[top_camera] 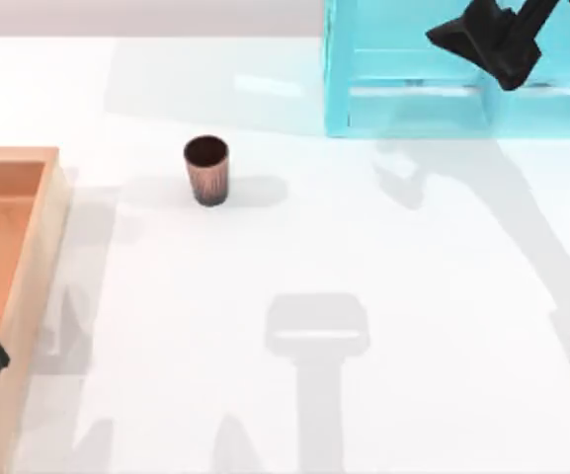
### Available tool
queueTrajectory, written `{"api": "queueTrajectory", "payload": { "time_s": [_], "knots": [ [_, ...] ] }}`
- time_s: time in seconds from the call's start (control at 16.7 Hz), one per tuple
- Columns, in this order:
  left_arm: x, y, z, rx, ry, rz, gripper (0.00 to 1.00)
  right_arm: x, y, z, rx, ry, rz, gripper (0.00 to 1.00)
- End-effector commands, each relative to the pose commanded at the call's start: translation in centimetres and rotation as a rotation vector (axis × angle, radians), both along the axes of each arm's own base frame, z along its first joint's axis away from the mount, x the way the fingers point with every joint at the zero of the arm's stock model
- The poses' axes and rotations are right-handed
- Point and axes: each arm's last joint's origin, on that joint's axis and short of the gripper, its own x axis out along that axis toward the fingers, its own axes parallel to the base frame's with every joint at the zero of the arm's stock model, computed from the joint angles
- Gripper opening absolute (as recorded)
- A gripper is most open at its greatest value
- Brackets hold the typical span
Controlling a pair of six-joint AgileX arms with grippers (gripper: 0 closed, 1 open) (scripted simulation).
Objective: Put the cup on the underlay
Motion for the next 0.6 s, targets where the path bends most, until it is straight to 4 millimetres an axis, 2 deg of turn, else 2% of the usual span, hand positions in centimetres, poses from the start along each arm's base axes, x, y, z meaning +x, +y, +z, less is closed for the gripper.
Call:
{"api": "queueTrajectory", "payload": {
  "time_s": [0.12, 0.3, 0.42, 0.6],
  "knots": [
    [0.0, 0.0, 0.0, 0.000, 0.000, 0.000, 1.00, 3.9, 3.0, -1.4, -0.034, 0.055, 0.118, 1.00],
    [0.0, 0.0, 0.0, 0.000, 0.000, 0.000, 1.00, 8.4, 7.5, -4.9, -0.070, 0.128, 0.282, 1.00],
    [0.0, 0.0, 0.0, 0.000, 0.000, 0.000, 1.00, 10.4, 10.0, -7.8, -0.085, 0.170, 0.375, 1.00],
    [0.0, 0.0, 0.0, 0.000, 0.000, 0.000, 1.00, 12.1, 13.0, -11.9, -0.097, 0.218, 0.485, 1.00]
  ]
}}
